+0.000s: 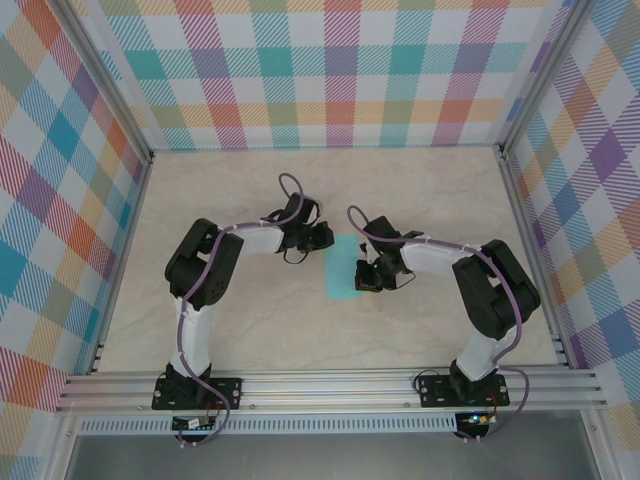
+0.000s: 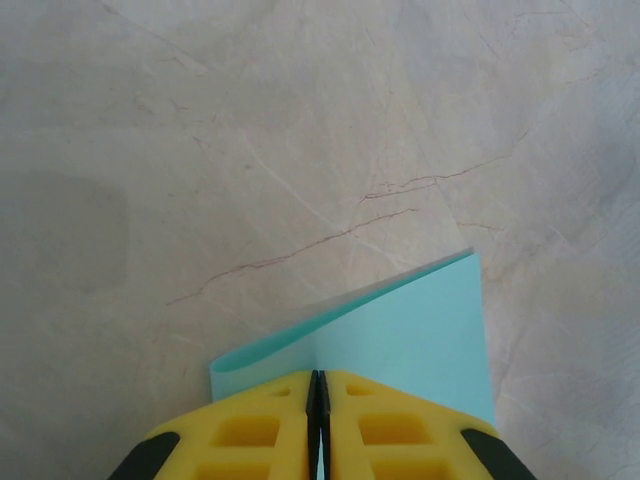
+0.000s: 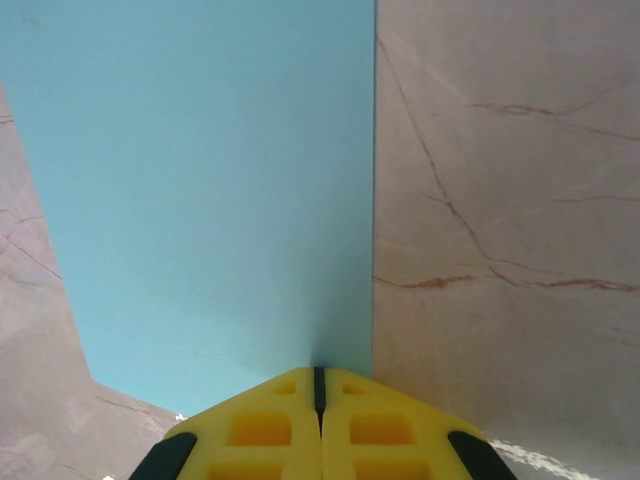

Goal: Fold a paper plane with a square sheet of paper (fold left side to right side)
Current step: First fold the square sheet of paper in half at the center of the table.

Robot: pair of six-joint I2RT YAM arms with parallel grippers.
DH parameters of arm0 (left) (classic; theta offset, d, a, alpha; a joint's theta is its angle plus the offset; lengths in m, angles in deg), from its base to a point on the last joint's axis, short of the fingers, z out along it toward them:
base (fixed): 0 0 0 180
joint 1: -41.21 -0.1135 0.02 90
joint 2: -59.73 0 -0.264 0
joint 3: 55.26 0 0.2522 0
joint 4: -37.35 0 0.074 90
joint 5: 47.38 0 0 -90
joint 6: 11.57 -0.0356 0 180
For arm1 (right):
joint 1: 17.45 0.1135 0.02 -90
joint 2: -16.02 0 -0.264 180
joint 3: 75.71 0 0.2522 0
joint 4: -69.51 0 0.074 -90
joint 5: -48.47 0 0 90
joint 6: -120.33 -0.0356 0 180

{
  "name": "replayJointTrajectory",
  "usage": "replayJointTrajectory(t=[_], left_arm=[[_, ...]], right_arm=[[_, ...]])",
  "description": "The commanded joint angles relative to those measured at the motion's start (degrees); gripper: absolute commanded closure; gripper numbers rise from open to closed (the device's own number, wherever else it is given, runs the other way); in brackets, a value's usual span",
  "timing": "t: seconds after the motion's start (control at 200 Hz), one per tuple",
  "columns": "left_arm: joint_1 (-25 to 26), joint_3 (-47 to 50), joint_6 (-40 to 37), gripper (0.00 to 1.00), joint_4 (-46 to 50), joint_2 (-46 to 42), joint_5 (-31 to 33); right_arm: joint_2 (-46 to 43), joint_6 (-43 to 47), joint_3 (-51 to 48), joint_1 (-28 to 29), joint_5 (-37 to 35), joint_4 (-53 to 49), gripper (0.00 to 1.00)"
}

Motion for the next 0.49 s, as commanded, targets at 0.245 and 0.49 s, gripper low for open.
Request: replayJointTrajectory(t=[0.245,0.49], left_arm=[[-6.37,-4.07,-2.14,0.88,3.03,4.30,3.46],[-8.24,-8.59,-3.65,0.87,6.82,3.87,1.92]], right_arm=[[3.49,1.29,-2.40,0.13,-5.85,-6.00,0.95],[3.07,1.06,-3.05,0.11,-3.85,-4.34,0.94]])
